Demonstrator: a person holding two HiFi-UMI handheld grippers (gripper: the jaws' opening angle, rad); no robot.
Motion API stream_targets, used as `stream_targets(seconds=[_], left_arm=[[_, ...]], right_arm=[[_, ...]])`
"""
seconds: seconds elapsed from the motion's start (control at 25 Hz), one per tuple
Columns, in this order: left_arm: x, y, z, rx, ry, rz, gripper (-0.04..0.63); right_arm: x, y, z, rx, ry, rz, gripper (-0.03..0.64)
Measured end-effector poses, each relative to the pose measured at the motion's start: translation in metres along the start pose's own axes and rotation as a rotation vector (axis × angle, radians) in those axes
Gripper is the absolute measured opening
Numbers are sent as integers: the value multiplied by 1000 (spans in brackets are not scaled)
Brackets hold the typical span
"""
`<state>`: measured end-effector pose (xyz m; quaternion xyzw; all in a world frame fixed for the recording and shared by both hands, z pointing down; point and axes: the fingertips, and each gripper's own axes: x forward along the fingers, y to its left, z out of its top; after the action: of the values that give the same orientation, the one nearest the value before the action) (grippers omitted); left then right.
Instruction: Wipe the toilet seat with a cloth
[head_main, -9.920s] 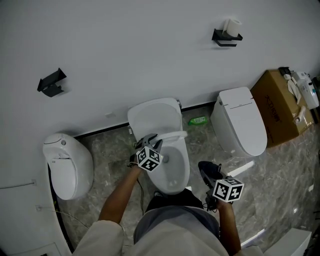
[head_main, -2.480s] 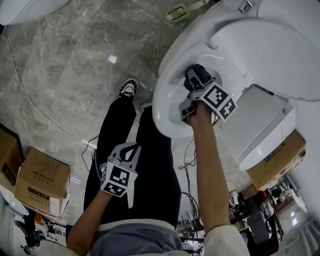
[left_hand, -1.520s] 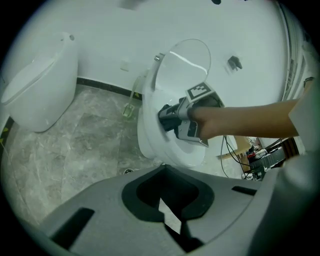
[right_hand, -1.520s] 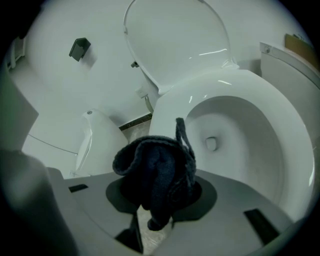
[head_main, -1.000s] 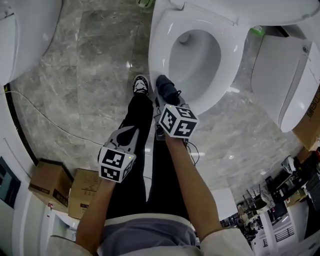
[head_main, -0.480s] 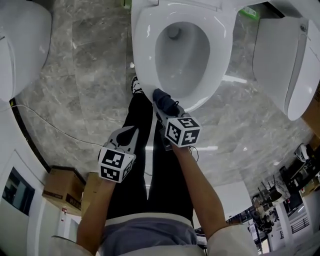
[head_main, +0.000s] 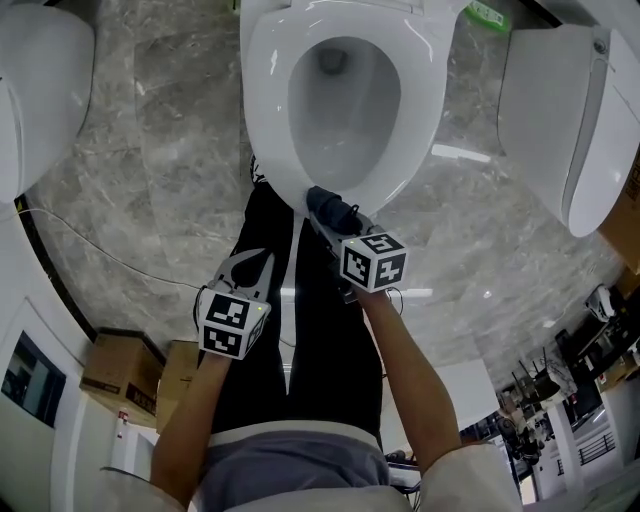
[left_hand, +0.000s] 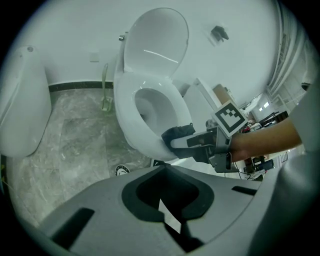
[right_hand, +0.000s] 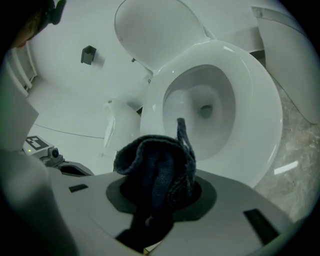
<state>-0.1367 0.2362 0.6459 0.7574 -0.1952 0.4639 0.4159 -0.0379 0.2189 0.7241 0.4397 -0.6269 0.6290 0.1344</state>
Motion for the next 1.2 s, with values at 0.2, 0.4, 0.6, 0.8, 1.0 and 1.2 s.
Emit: stream_targets(seconds=[0.2, 0.4, 0.6, 0.8, 1.0, 1.2], left_arm=[[7, -12, 3, -16, -2, -1, 9], [9, -19, 8, -37, -13, 6, 9], [15, -26, 19, -63, -24, 9, 9], [19, -30, 24, -84, -33, 13, 9], [25, -37, 29, -96, -26, -6, 11], [37, -44, 28, -91, 0, -21, 11]], right_arm=[[-17, -20, -3, -65, 97, 26, 117], [-33, -36, -4, -115, 187, 45, 117], [-47, -53, 2, -210, 302, 67, 117], [-57, -69, 11, -307, 418, 83, 117], [-66, -84, 29, -370, 498, 89, 117], [-73, -100, 52, -405, 566, 99, 117]])
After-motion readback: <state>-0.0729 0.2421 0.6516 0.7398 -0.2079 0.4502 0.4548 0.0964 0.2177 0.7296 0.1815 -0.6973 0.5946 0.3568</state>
